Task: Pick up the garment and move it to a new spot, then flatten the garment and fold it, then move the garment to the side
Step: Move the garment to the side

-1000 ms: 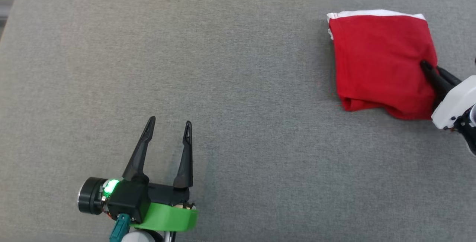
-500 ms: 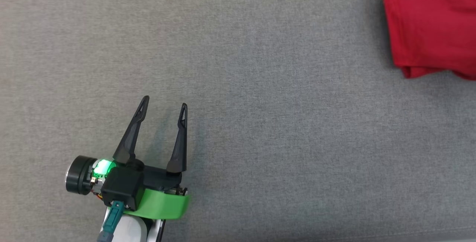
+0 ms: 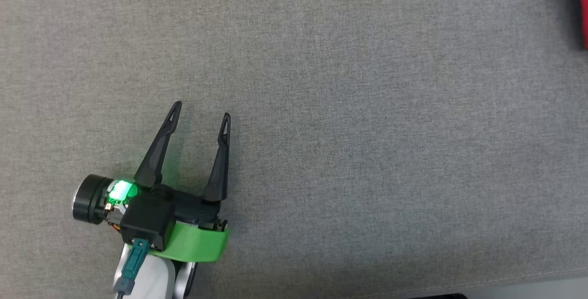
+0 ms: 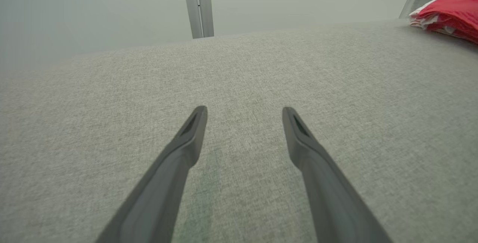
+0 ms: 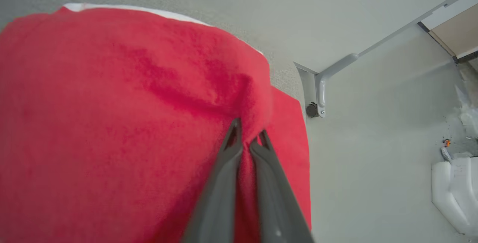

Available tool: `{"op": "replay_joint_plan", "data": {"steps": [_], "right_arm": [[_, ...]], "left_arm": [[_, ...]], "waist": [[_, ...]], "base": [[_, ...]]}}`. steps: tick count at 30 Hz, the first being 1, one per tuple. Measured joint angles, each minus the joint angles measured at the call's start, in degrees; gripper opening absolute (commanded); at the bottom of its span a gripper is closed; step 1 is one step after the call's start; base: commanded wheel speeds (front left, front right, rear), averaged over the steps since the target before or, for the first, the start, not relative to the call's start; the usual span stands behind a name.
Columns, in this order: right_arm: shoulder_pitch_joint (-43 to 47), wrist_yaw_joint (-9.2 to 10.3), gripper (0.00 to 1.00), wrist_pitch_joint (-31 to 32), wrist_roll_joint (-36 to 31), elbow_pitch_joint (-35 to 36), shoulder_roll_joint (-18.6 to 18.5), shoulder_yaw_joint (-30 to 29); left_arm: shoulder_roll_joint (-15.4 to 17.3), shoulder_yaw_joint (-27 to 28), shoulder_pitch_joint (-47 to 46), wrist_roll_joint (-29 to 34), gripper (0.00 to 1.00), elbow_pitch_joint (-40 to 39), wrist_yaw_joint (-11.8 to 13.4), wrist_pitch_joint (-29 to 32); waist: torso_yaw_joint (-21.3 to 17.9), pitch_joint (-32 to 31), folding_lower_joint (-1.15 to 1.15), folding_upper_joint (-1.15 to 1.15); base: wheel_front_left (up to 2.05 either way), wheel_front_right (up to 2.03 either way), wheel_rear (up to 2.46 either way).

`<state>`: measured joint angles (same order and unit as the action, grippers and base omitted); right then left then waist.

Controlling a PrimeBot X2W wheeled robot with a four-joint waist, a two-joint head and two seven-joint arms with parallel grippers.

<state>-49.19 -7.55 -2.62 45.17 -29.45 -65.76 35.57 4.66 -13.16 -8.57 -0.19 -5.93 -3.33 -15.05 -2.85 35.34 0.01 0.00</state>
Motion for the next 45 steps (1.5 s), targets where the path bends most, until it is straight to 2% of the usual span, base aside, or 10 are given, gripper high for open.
{"op": "replay_joint_plan", "data": {"steps": [13, 25, 26, 27, 28, 31, 37, 45], "right_arm": [[-0.9, -0.01, 0.00, -1.4, -7.9, -2.2, -1.4, -5.9], [1.7, -0.01, 0.00, 3.9, -10.2, -3.5, -2.3, -10.9], [1.9, -0.01, 0.05, 4.1, -10.2, -3.7, -2.2, -11.3], [1.9, -0.01, 0.37, 4.7, -10.5, -4.2, -2.1, -12.1], [1.9, -0.01, 1.00, 5.1, -11.3, -4.8, -2.0, -13.1], [1.5, 0.00, 1.00, 4.6, -15.5, -6.4, -1.1, -16.1], [0.8, 0.00, 1.00, 5.3, -23.8, -6.4, 3.7, -19.5], [3.0, 0.00, 1.00, 4.1, -27.2, -1.7, 14.8, -20.4]], "left_arm": [[0.8, -0.5, -1.5, 0.1, 1.00, -0.1, -0.2, 0.0], [0.7, -1.1, -1.6, -0.1, 1.00, 0.1, -0.2, 0.0], [0.6, -1.1, -1.7, -0.1, 1.00, 0.1, -0.2, 0.0], [0.6, -1.1, -1.7, -0.2, 1.00, 0.1, -0.2, 0.0], [0.5, -1.1, -1.7, -0.2, 1.00, 0.2, -0.2, 0.0], [0.5, -1.1, -1.7, -0.2, 1.00, 0.2, -0.2, 0.0], [0.2, -1.0, -1.7, -0.6, 1.00, 0.6, -0.2, 0.0], [-0.4, -0.8, -0.3, -1.0, 1.00, 1.5, 0.3, 0.0]], "waist": [[0.2, 2.0, 0.00, 0.00], [1.5, 1.3, -0.01, 0.00], [1.5, 1.3, -0.01, 0.00], [1.6, 1.2, -0.01, 0.00], [1.7, 1.1, -0.01, 0.00], [1.8, 1.0, -0.01, 0.00], [2.0, -0.3, -0.01, 0.00], [2.3, -4.6, -0.01, 0.00]], "base": [[0.00, 0.00, 0.00], [0.00, 0.00, 0.00], [0.00, 0.00, 0.00], [0.00, 0.00, 0.00], [0.00, 0.00, 0.00], [0.00, 0.00, 0.00], [0.00, 0.00, 0.00], [0.00, 0.00, 0.00]]}}
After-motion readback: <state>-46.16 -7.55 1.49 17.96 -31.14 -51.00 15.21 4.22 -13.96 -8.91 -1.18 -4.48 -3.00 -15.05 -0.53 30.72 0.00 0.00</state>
